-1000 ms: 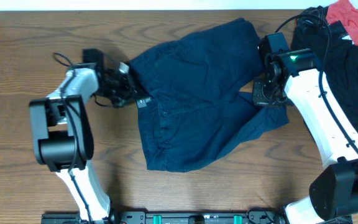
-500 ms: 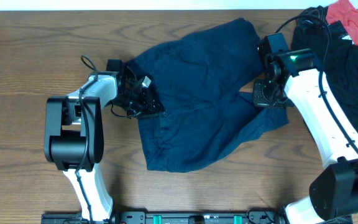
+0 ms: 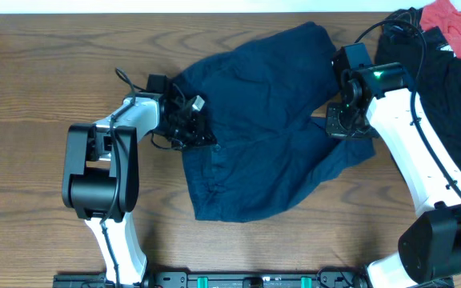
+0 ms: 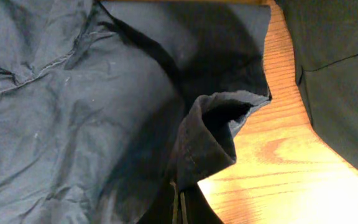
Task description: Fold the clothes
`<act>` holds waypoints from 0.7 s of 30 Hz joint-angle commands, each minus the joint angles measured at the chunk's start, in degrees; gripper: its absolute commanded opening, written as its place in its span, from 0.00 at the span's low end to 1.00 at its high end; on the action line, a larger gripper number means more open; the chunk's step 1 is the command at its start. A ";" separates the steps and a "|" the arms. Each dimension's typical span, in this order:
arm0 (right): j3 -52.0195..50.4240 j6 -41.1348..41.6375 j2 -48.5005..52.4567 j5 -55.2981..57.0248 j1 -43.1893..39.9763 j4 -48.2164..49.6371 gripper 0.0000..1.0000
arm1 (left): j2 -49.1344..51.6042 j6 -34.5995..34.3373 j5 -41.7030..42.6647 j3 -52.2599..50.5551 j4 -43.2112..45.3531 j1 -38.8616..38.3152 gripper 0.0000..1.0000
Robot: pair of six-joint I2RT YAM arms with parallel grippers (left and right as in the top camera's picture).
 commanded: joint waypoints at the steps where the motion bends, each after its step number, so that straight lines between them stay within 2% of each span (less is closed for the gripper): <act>1: -0.04 0.68 0.09 0.15 0.68 -0.20 0.01 | -1.20 2.97 1.31 -0.02 -3.80 2.69 0.06; 4: -0.04 0.72 0.09 0.70 0.63 -0.55 0.01 | -2.10 6.40 -2.01 1.84 -11.10 7.17 0.06; 7: -0.04 2.56 0.09 2.51 0.57 -1.62 0.01 | -2.64 7.06 -4.22 3.52 -15.37 12.22 0.06; 12: -0.04 4.83 0.09 3.52 0.57 -2.62 0.01 | -2.67 7.52 -4.20 3.72 -15.80 16.92 0.06; 21: -0.04 6.91 0.09 4.33 0.28 -4.26 0.01 | -2.67 9.97 -4.59 3.72 -15.54 17.40 0.06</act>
